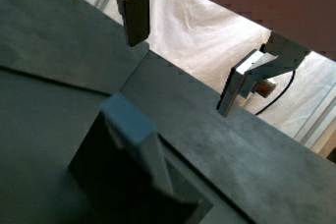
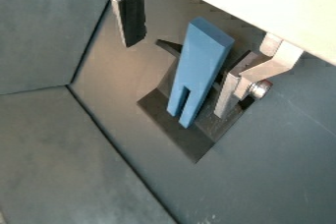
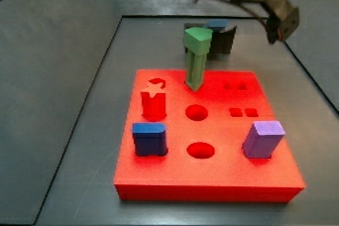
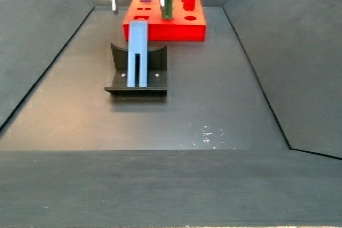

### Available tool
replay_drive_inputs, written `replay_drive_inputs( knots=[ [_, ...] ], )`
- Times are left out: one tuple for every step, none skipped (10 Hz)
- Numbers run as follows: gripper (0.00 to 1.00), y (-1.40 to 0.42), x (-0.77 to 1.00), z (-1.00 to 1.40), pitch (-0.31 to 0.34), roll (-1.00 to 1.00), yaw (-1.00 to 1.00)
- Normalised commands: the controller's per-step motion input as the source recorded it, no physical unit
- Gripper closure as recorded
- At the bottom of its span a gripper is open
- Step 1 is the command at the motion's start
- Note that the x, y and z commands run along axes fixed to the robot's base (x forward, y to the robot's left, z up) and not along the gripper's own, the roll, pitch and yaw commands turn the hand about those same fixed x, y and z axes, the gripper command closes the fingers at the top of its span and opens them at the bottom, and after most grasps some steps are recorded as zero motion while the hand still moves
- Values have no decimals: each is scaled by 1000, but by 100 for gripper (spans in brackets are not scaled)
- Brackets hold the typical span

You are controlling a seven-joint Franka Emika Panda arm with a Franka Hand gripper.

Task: Pick up the double-square object. Move up. Rotate the double-square object. Place the double-square object on the fixture. Regrasp the double-square object. Move to above the board. Insert the double-square object.
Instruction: Regrasp the double-square object, then move to above the board.

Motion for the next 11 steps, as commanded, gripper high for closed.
replay_drive_inputs(
  knots=[
    [0,-6,152,-1000,-52,82,73],
    [0,-11,159,-1000,-54,83,57],
    [0,-14,140,-835,-40,83,37],
    [0,-14,131,-736,-35,84,29],
    [0,-17,110,-542,-22,82,19],
    [0,-19,104,-446,-17,79,18],
    [0,-19,93,-216,-6,74,16],
    [100,0,0,0,0,0,0],
    [100,265,-41,1000,28,600,-80],
    [100,261,-39,1000,18,570,-80],
    [100,240,-40,1000,0,406,-70]
  ],
)
